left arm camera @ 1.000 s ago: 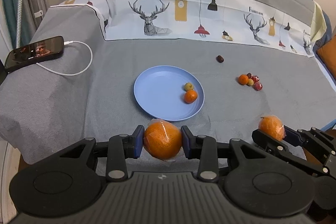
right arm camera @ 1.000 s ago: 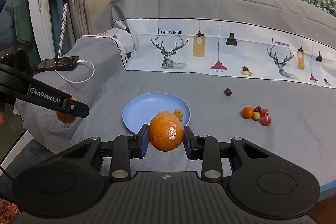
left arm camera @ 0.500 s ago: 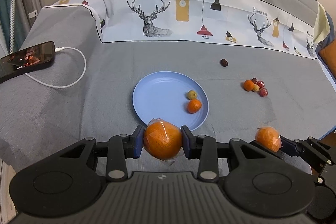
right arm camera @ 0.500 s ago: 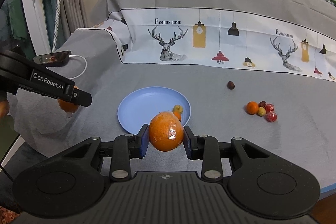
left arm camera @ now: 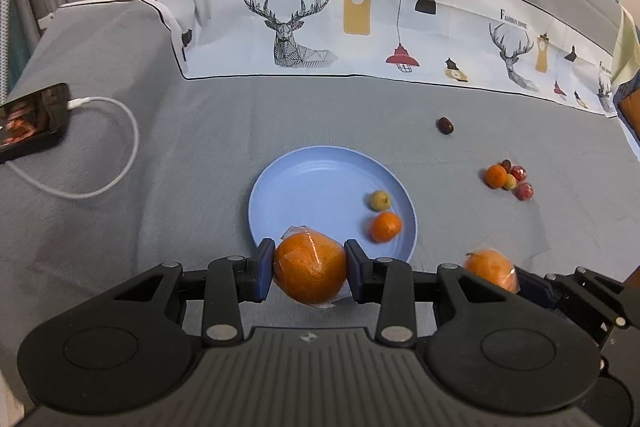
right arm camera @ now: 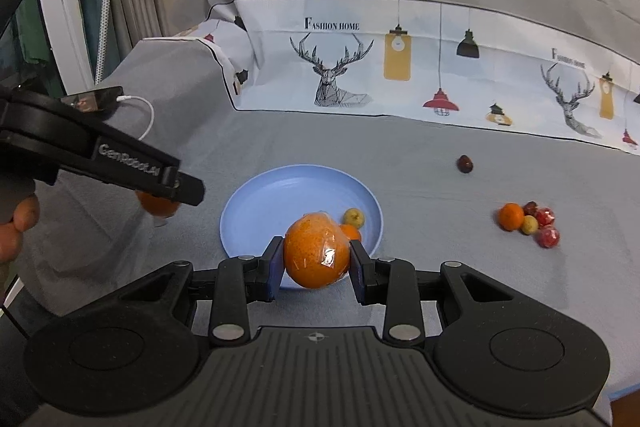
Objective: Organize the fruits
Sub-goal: 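Carry both wrapped oranges onto the blue plate and open both tools, then withdraw both tools from the plate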
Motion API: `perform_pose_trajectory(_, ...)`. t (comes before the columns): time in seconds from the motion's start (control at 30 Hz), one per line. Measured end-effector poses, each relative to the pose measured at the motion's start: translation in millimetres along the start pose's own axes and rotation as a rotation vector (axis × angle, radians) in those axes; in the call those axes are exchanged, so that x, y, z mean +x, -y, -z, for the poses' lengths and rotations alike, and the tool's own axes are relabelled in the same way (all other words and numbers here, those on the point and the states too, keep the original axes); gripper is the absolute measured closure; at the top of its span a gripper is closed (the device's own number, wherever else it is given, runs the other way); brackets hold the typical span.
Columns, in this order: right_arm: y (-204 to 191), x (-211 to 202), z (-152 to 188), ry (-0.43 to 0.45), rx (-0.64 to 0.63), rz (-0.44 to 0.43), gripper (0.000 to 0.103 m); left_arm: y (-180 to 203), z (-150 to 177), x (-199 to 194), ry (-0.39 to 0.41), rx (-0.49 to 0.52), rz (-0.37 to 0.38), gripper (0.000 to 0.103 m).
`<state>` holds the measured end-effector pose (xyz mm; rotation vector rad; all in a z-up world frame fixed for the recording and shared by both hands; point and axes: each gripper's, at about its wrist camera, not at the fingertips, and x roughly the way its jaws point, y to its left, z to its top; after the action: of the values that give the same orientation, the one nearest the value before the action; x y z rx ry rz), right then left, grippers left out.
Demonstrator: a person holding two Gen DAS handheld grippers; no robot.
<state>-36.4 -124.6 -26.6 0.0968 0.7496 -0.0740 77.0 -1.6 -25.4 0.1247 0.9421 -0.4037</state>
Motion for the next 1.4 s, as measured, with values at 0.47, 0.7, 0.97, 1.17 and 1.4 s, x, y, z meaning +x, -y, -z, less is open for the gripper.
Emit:
perform_pose_trajectory(0.47, 7, 97, -6, -0.107, -0.012, -0.006, 0.068, -6, -32, 107, -0.097, 0.049, -0.039, 0.062)
perform_pose_trajectory(0.7, 10, 132, -6, -0.135, -0.031, -0.005, 0.068, -12, -34, 141, -0.132, 0.074, -0.078, 0.062)
perform_pose_trajectory(0.97, 2, 160, -14, -0.131, -0.061, 0.037, 0.041, -8, -36, 138, -0.012, 0.135, -0.119, 0.001)
perform_pose_trajectory(1.17, 1, 106, -13, -0.094, -0.082, 0.027, 0.013, -19, -27, 83, -0.016, 0.077, -0.135, 0.000)
perform_pose_trajectory(1.4, 0, 11, 12, -0.091, -0.001, -0.018, 0.005, -37, 29, 5, -0.069, -0.039, -0.162, 0.000)
